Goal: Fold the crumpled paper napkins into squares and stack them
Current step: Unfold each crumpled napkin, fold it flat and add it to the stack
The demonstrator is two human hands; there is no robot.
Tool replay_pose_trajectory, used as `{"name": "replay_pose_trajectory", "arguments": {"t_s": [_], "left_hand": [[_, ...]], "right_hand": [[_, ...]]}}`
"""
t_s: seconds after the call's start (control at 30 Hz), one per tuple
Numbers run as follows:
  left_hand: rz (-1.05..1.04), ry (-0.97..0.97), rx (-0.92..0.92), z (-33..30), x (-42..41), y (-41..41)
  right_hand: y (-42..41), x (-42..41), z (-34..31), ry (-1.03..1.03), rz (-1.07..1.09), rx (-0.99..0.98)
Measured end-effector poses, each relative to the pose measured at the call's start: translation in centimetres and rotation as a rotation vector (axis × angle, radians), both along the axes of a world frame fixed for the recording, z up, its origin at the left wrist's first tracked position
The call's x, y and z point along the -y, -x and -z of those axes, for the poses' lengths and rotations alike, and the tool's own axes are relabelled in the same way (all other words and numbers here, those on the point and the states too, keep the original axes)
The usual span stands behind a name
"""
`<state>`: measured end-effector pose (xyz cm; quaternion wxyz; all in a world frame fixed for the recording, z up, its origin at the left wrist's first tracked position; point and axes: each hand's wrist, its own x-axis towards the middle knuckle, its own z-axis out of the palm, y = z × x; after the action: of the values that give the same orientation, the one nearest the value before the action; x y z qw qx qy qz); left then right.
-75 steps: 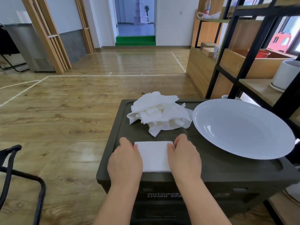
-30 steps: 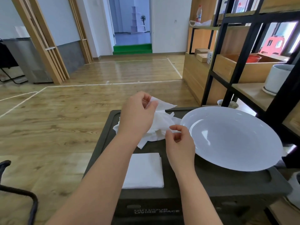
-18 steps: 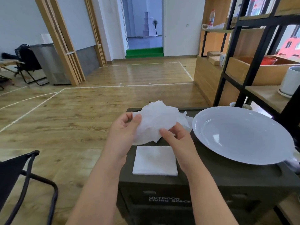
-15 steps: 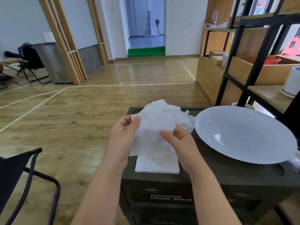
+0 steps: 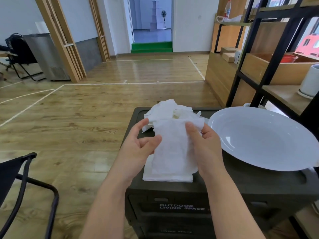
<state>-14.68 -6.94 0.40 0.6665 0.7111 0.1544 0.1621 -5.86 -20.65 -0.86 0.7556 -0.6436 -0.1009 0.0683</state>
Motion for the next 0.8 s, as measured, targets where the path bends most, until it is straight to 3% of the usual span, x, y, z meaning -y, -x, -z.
{"name": "replay_pose_trajectory", "arguments": {"t_s": [0.17, 0.4, 0.8], "left_hand": [[-0.026, 0.071, 0.119, 0.3, 0.2, 0.0], [-0.150, -0.079, 0.209, 0.7, -0.4, 0.4], [-0.285, -0.528, 0.060, 1.1, -1.8, 1.1]], "right_hand": [[0.2, -0.1, 0.1, -0.030, -0.041, 0.011], [0.8, 1.2, 0.2, -0.031, -0.158, 0.143], [1.2, 0.4, 0.4, 0.591, -0.091, 0.474]]}}
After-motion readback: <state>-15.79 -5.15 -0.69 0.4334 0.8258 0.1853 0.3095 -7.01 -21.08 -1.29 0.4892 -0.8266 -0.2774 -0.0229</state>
